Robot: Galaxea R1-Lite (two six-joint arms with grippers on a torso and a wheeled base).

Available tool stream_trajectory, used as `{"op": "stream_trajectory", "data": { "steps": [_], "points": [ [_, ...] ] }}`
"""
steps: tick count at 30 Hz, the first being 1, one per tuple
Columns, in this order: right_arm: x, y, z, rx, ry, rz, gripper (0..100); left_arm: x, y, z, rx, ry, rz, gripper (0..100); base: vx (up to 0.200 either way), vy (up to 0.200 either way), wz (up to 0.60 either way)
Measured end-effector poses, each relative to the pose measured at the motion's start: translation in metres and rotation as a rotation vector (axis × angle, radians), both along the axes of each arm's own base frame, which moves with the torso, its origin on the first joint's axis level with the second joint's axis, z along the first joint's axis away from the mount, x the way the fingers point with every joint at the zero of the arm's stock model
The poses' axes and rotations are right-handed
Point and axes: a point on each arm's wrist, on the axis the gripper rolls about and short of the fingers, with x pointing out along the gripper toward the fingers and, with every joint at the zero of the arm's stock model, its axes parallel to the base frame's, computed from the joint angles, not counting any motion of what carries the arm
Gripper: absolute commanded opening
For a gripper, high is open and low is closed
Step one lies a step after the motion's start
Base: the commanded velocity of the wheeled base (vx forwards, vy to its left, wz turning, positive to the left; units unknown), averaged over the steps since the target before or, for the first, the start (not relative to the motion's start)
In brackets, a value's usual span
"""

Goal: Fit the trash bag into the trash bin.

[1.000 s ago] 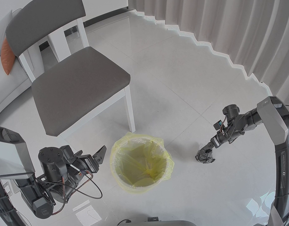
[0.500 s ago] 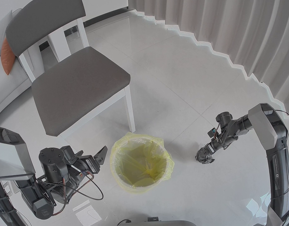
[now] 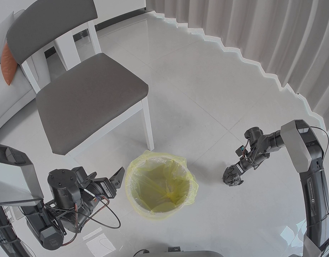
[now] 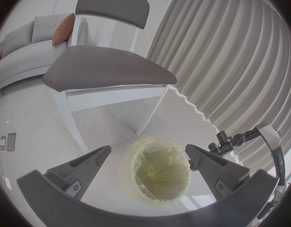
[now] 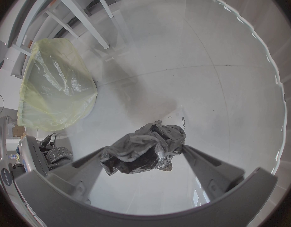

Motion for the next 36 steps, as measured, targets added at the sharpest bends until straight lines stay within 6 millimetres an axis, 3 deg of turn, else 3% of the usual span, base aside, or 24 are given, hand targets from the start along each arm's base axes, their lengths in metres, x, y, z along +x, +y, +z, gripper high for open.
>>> {"op": "stream_trajectory", "data": {
  "steps": [9,15,19,27,31,36],
  "points": [
    [-0.007,-0.004,-0.004,-0.004,0.032,0.002,0,0.0,0.0,0.0,-0.001,0.002,0.002,100,0.0,0.0,0.0],
    [-0.016,-0.003,0.01,-0.002,0.024,0.019,0,-0.001,0.0,0.0,-0.004,0.003,0.0,100,0.0,0.0,0.0],
    [-0.024,-0.002,0.045,0.014,-0.036,0.042,0,0.0,0.0,0.0,-0.006,0.002,-0.001,100,0.0,0.0,0.0],
    [-0.053,0.012,0.144,0.074,-0.219,0.113,0,0.0,0.0,0.0,-0.004,0.003,-0.002,100,0.0,0.0,0.0],
    [-0.078,0.036,0.191,0.112,-0.325,0.192,0,0.0,-0.001,-0.001,0.0,0.005,-0.002,100,0.0,0.0,0.0],
    [-0.109,0.076,0.219,0.166,-0.447,0.302,0,0.0,0.0,-0.002,0.004,0.01,-0.002,100,0.0,0.0,0.0]
  ]
}}
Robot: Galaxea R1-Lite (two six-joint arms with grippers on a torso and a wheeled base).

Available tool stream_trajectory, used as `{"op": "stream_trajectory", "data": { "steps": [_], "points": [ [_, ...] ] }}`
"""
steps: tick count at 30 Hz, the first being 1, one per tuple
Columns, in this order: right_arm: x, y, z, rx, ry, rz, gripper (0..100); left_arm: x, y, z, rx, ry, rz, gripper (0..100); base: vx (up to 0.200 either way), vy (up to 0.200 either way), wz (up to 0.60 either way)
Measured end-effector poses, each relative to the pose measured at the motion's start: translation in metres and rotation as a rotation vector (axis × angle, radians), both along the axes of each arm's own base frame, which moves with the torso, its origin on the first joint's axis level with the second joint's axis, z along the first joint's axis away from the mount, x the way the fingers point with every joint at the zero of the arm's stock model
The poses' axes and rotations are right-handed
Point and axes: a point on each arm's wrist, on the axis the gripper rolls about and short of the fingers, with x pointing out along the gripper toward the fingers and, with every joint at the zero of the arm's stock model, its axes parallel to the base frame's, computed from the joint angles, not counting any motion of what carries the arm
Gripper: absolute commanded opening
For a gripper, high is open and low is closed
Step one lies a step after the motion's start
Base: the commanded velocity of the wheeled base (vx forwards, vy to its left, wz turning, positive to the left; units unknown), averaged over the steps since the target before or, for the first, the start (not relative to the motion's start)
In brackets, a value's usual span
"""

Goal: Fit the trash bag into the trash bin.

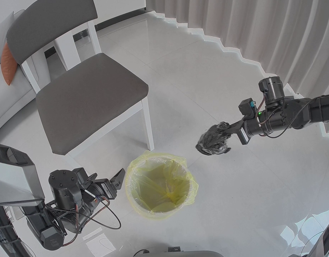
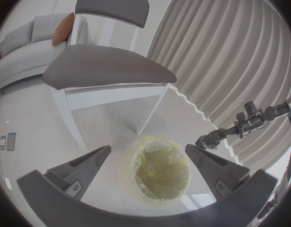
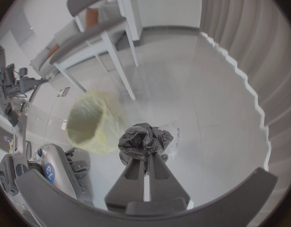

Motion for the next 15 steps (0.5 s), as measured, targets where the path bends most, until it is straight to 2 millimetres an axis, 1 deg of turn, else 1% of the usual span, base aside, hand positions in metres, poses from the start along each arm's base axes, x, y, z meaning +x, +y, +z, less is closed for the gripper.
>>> {"op": "stream_trajectory", "data": {
  "steps": [3,6,9,11,15],
  "points": [
    [-0.02,0.031,0.009,0.051,-0.075,0.077,0,0.0,0.0,0.0,0.002,0.001,0.004,100,0.0,0.0,0.0],
    [-0.041,0.059,0.01,0.091,-0.096,0.153,0,0.0,0.001,0.0,0.003,0.001,0.009,100,0.0,0.0,0.0],
    [-0.063,0.084,0.004,0.106,-0.08,0.23,0,0.0,0.001,0.0,0.001,0.0,0.012,100,0.0,0.0,0.0],
    [-0.073,0.098,-0.002,0.112,-0.076,0.272,0,0.0,0.0,0.0,-0.001,-0.001,0.013,100,0.0,0.0,0.0],
    [-0.082,0.12,-0.016,0.123,-0.083,0.328,0,0.001,0.0,0.0,-0.004,-0.004,0.014,100,0.0,0.0,0.0]
  ]
}}
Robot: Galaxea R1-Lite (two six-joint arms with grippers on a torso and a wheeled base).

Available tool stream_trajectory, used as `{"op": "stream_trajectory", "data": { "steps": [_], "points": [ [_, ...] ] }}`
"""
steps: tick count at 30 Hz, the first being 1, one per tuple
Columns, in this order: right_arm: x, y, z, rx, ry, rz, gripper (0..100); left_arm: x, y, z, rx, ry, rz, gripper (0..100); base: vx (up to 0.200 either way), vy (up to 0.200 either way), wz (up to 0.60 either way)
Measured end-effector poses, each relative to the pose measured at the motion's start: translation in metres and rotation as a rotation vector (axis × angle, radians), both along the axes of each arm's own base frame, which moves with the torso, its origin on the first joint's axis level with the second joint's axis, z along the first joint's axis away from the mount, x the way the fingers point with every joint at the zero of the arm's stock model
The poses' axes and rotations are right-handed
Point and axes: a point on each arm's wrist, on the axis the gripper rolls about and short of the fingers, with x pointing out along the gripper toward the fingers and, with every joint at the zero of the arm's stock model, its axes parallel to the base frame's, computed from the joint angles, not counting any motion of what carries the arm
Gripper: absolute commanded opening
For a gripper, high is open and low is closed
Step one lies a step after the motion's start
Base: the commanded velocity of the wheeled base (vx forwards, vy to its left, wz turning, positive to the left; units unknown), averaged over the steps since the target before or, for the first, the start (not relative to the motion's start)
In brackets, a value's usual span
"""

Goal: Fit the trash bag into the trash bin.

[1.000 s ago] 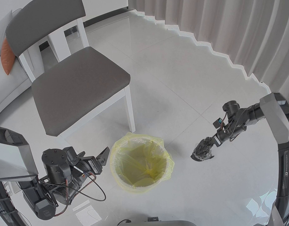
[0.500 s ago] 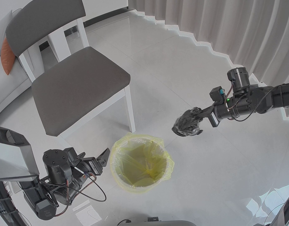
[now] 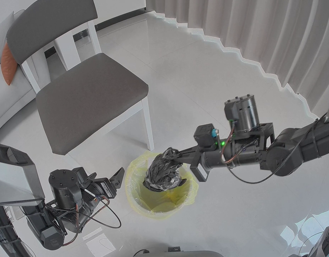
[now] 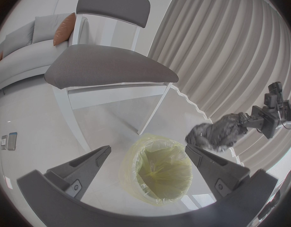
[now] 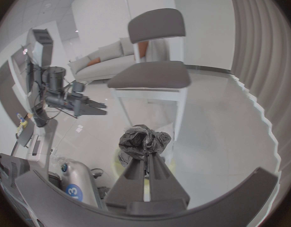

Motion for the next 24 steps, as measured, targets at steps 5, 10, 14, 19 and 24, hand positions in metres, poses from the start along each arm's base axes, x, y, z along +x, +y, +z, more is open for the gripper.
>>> {"op": "stream_trajectory", "data": {
  "steps": [5,10,14,19,24],
  "points": [
    [-0.001,0.017,-0.026,-0.019,0.024,0.029,0,0.0,0.0,0.0,0.003,-0.004,0.008,100,0.0,0.0,0.0],
    [0.006,0.027,-0.054,-0.017,0.027,0.037,0,0.003,0.002,0.003,0.002,-0.021,0.03,100,0.0,0.0,0.0],
    [0.011,0.032,-0.081,-0.018,0.04,0.033,0,0.009,0.007,0.008,-0.001,-0.045,0.061,100,0.0,0.0,0.0],
    [0.02,0.034,-0.12,-0.05,0.102,0.02,0,0.015,0.011,0.017,-0.009,-0.088,0.086,100,0.0,0.0,0.0],
    [0.032,0.033,-0.141,-0.07,0.132,0.0,0,0.016,0.014,0.019,-0.014,-0.097,0.1,100,0.0,0.0,0.0]
  ]
}}
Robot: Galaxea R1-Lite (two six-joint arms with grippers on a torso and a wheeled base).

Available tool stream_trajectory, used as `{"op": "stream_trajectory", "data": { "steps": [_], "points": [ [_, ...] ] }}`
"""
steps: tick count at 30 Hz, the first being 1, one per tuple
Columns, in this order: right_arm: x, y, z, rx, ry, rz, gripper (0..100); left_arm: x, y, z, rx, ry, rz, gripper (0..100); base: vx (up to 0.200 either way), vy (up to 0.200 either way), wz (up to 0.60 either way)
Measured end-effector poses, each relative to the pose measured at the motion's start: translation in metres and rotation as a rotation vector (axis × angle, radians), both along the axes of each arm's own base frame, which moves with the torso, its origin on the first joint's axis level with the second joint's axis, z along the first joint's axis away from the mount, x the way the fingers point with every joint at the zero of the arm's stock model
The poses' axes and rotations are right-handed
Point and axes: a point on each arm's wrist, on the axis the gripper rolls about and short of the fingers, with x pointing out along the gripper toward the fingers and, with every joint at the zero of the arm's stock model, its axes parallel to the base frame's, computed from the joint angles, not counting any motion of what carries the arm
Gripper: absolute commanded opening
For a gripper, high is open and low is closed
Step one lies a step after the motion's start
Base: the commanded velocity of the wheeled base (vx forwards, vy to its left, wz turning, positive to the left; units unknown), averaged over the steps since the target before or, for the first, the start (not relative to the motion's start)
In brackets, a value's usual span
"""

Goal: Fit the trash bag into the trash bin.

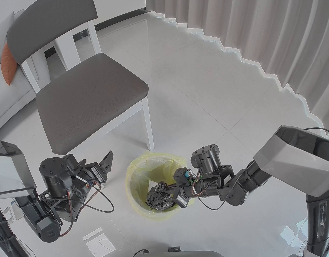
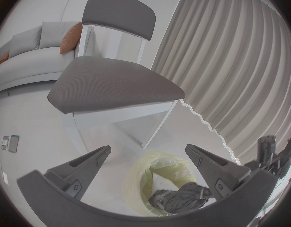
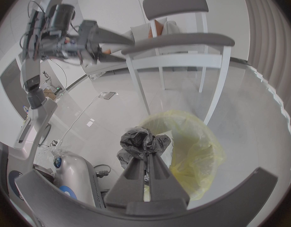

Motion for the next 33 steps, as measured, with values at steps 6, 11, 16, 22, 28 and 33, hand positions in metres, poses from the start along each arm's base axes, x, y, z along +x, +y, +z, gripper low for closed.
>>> {"op": "stream_trajectory", "data": {
  "steps": [6,11,16,22,28,33],
  "points": [
    [0.021,-0.006,-0.021,-0.041,0.057,-0.041,0,0.001,0.002,0.001,-0.003,-0.005,0.01,100,0.0,0.0,0.0],
    [0.039,-0.008,-0.032,-0.073,0.101,-0.066,0,0.001,0.003,0.002,-0.004,-0.008,0.012,100,0.0,0.0,0.0],
    [0.059,-0.001,-0.034,-0.089,0.126,-0.077,0,0.0,0.004,0.004,-0.007,-0.014,0.015,100,0.0,0.0,0.0],
    [0.08,0.009,-0.037,-0.128,0.181,-0.082,0,0.001,0.006,0.006,-0.01,-0.021,0.022,100,0.0,0.0,0.0],
    [0.091,0.015,-0.046,-0.186,0.229,-0.064,100,0.001,0.007,0.007,-0.012,-0.024,0.027,100,0.0,0.0,0.0],
    [0.095,0.019,-0.053,-0.185,0.219,-0.056,100,0.002,0.007,0.006,-0.014,-0.024,0.028,100,0.0,0.0,0.0]
  ]
}}
